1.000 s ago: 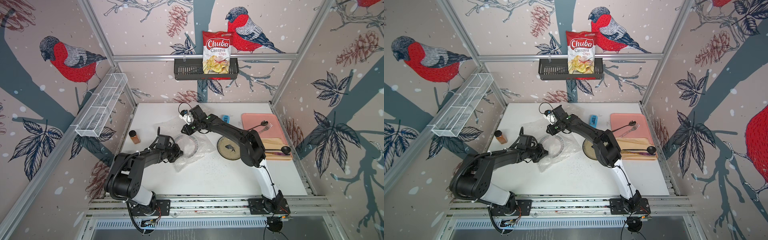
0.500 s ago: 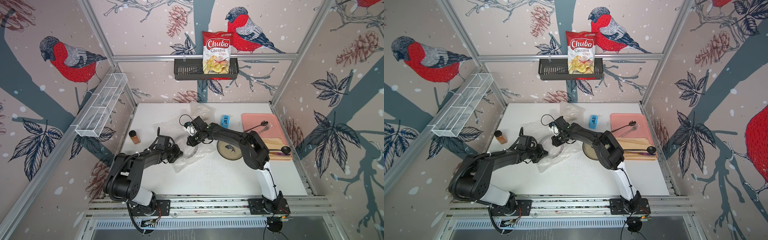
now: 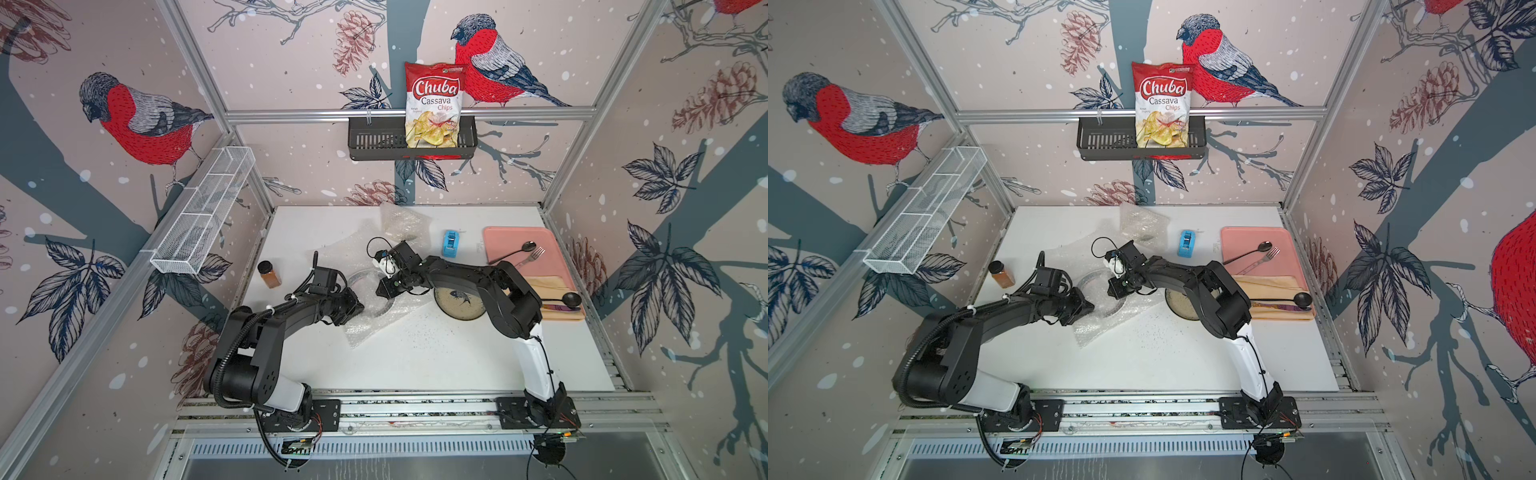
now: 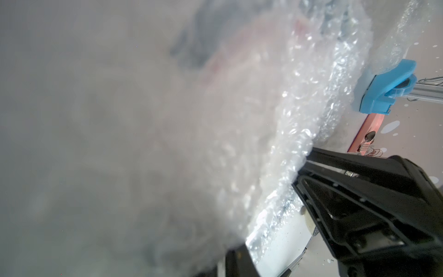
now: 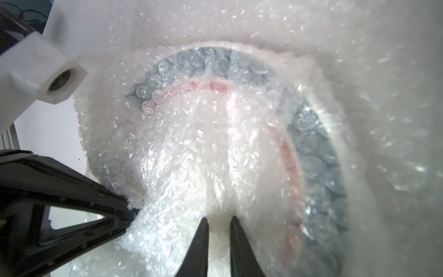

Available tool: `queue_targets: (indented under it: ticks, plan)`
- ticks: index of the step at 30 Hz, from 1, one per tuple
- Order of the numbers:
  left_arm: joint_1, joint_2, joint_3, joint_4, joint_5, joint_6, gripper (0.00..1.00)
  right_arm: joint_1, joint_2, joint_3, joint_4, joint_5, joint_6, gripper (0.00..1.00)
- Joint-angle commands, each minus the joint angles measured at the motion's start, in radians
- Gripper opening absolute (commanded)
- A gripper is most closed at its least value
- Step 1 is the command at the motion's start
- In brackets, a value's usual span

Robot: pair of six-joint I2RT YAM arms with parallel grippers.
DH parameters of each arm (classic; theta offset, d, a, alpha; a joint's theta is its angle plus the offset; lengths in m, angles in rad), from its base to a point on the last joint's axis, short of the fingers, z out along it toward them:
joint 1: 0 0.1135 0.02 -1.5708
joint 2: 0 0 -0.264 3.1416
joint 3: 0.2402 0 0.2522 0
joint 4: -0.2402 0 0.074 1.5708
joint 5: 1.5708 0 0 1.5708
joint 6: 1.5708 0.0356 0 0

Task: Wrap dinner plates in bubble wrap
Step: Wrap the plate in the bubble wrap.

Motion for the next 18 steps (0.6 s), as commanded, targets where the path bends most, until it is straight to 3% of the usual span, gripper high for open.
queue_targets:
  ticks: [1, 6, 10, 14, 18]
  plan:
    - [0.032, 0.000, 0.057, -0.191, 0.006, 0.089, 0.20, -0.004, 0.006, -0.015, -0.070, 0.100, 0.009, 0.19]
    - [0.079, 0.018, 0.270, -0.327, 0.105, 0.217, 0.25, -0.002, 0.000, -0.028, -0.055, 0.106, 0.026, 0.18]
    - [0.078, 0.060, 0.381, -0.349, 0.159, 0.222, 0.17, -0.001, 0.001, -0.027, -0.048, 0.106, 0.037, 0.18]
    - [0.051, 0.098, 0.366, -0.281, 0.158, 0.183, 0.05, 0.002, 0.004, -0.016, -0.052, 0.108, 0.045, 0.18]
    - [0.033, 0.121, 0.287, -0.229, 0.116, 0.167, 0.01, 0.003, 0.009, -0.009, -0.057, 0.102, 0.051, 0.18]
